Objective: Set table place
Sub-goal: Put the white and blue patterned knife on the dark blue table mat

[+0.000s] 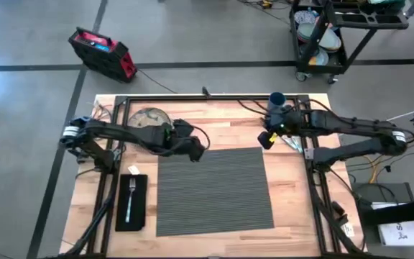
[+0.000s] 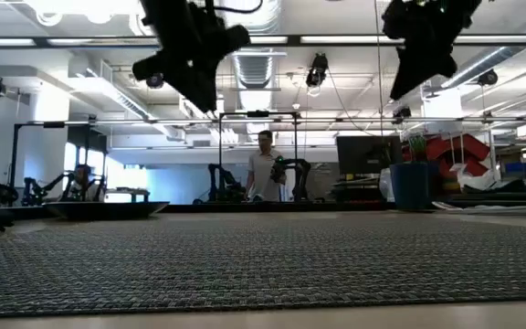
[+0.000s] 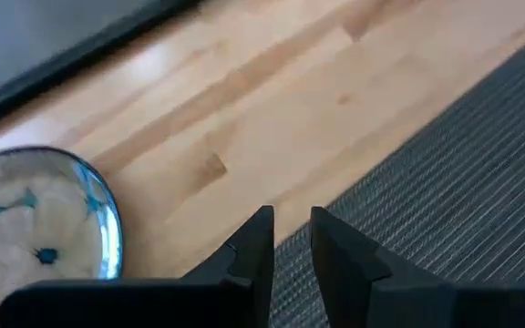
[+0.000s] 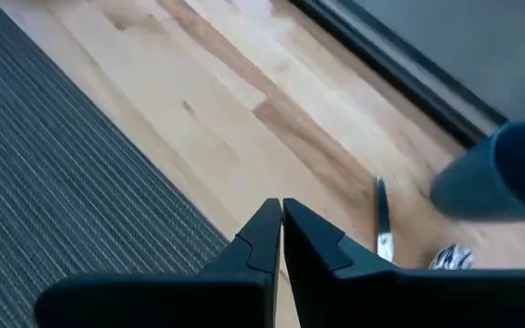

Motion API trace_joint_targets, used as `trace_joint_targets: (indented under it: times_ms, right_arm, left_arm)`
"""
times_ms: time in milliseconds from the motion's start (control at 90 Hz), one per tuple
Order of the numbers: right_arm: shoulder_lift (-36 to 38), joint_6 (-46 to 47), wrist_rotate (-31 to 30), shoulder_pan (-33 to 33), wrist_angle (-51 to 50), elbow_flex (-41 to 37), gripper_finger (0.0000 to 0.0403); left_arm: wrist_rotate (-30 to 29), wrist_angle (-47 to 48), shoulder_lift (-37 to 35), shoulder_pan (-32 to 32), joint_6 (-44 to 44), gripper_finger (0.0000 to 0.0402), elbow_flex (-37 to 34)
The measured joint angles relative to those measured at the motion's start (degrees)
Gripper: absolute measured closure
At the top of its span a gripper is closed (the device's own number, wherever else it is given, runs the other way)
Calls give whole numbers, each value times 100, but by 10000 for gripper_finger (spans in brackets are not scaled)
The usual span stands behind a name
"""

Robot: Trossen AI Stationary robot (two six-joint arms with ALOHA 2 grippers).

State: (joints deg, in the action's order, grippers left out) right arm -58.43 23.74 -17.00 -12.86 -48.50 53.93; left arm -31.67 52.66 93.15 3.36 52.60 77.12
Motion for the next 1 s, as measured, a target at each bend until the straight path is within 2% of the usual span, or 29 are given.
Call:
trace_joint_targets:
  times_ms: [222, 456, 600, 800, 1000]
  right_arm:
    - [-92, 31, 255, -86, 77, -231, 403]
    - [-136, 29, 127, -229, 323, -280, 403]
    - [-125, -111, -98, -793, 677, -254, 403]
    - [-136, -482, 710, -1752, 827, -174, 403]
    - [-169, -424, 794, -2274, 404, -537, 403]
  left_arm:
    - [717, -86, 584, -11, -494, 342, -2]
    - [888, -286, 837, -18, -566, 342, -2]
    - [890, -541, 835, -31, -693, 342, -2]
    - [894, -744, 809, -48, -778, 342, -2]
    - [998, -747, 809, -46, -778, 342, -2]
